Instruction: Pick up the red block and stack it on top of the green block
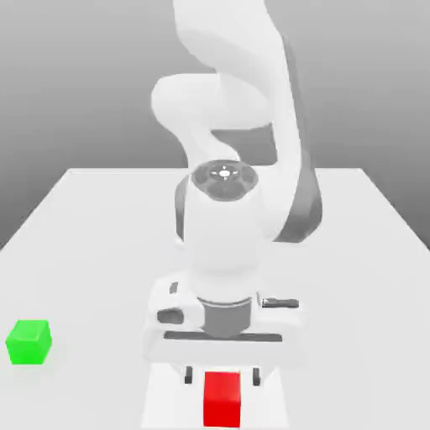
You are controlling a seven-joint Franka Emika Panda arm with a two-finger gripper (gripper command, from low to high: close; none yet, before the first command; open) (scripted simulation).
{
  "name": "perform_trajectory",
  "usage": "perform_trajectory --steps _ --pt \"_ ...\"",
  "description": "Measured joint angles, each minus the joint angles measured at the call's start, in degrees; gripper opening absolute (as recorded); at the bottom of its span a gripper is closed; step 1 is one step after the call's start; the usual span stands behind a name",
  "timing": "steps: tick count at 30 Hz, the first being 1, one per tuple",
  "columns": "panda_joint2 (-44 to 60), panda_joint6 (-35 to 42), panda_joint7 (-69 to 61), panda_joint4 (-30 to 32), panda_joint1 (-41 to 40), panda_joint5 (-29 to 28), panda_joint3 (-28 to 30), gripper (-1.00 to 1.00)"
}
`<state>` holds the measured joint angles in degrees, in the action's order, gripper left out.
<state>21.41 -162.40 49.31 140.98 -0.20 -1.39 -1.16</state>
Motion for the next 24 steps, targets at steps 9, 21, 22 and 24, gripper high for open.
perform_trajectory --steps 9,21,22,24 --pt "-3.0 2.6 -0.1 0.5 -0.2 0.1 -0.2 -1.0" --pt "-15.0 11.5 8.7 3.7 -14.1 3.6 14.9 -1.0" --pt "-15.4 11.7 9.8 3.9 -16.2 4.1 16.7 -1.0" --pt "-13.1 10.1 10.2 3.5 -19.7 7.0 19.1 -1.0"
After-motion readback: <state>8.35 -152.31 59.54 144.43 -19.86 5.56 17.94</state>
